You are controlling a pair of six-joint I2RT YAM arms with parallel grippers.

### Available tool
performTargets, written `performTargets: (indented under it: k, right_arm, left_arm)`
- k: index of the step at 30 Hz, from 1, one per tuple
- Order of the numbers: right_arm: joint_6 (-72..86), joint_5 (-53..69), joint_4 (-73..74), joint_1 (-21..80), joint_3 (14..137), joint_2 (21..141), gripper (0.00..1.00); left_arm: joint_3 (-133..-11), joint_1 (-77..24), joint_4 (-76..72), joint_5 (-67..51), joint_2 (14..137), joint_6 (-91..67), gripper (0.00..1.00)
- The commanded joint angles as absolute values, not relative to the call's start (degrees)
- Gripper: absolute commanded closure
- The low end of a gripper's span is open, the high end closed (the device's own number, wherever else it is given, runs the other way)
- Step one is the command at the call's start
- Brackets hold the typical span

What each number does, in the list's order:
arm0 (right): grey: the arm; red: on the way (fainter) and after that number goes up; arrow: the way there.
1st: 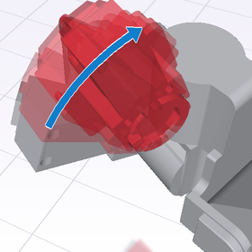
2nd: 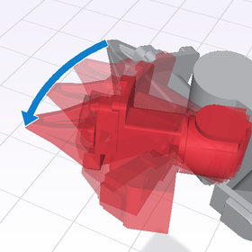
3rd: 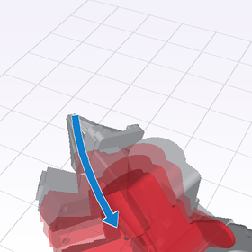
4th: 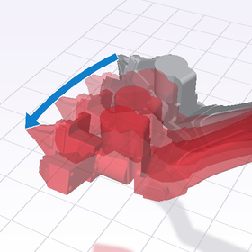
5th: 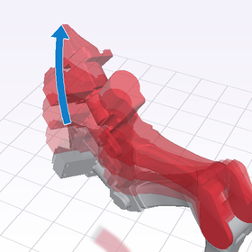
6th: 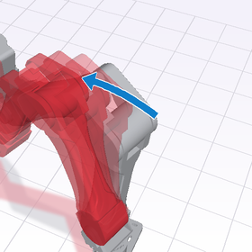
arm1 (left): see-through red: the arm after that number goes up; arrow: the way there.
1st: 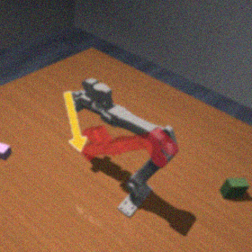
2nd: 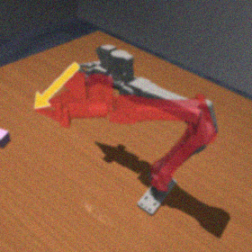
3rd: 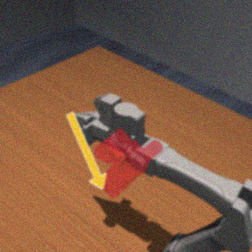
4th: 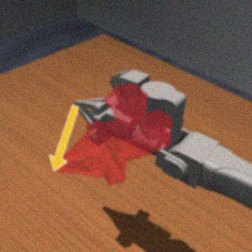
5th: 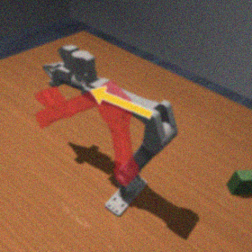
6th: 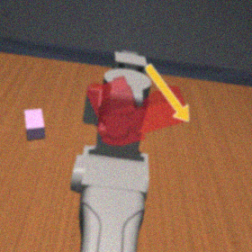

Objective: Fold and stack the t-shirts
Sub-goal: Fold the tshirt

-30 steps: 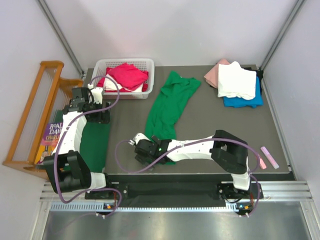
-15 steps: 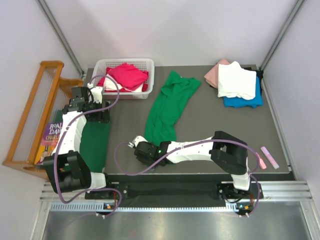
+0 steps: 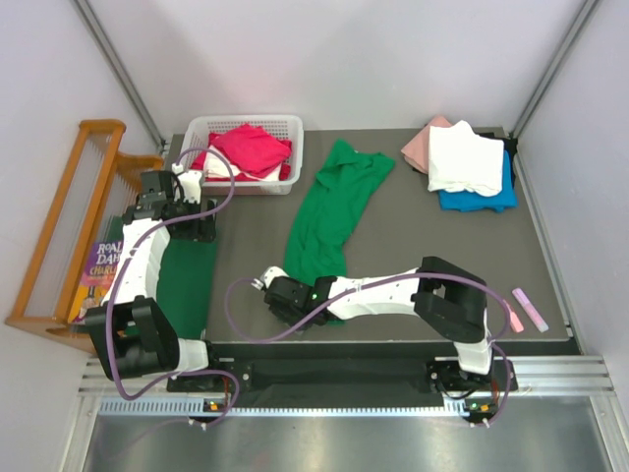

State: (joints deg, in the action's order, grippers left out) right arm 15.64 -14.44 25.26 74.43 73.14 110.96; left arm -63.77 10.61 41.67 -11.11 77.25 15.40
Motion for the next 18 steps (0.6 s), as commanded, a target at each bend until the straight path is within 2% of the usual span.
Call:
performTargets:
  k: [1,5,12,18]
  right_arm:
    - [15.29,-13.18,27.69,73.74,70.31,114.61,0.56]
    - [15.38,-12.75,27.34,73.65,70.05,114.96,0.68]
    - [16.43,-11.6,26.98,73.39,69.08,115.22,0.97]
    - [18.1,-8.88,28.47,74.44,68.73,113.3,1.0]
  left_arm:
    - [-65.04,10.99,41.75,-11.43,76.03,16.43,0.12]
    - [-64.95,10.99,41.66,-11.34,75.94,16.44,0.12]
    - [-64.69,10.99,41.84,-11.43,75.67,16.52,0.12]
    - [-64.78,10.99,42.1,-12.22,75.85,16.44,0.12]
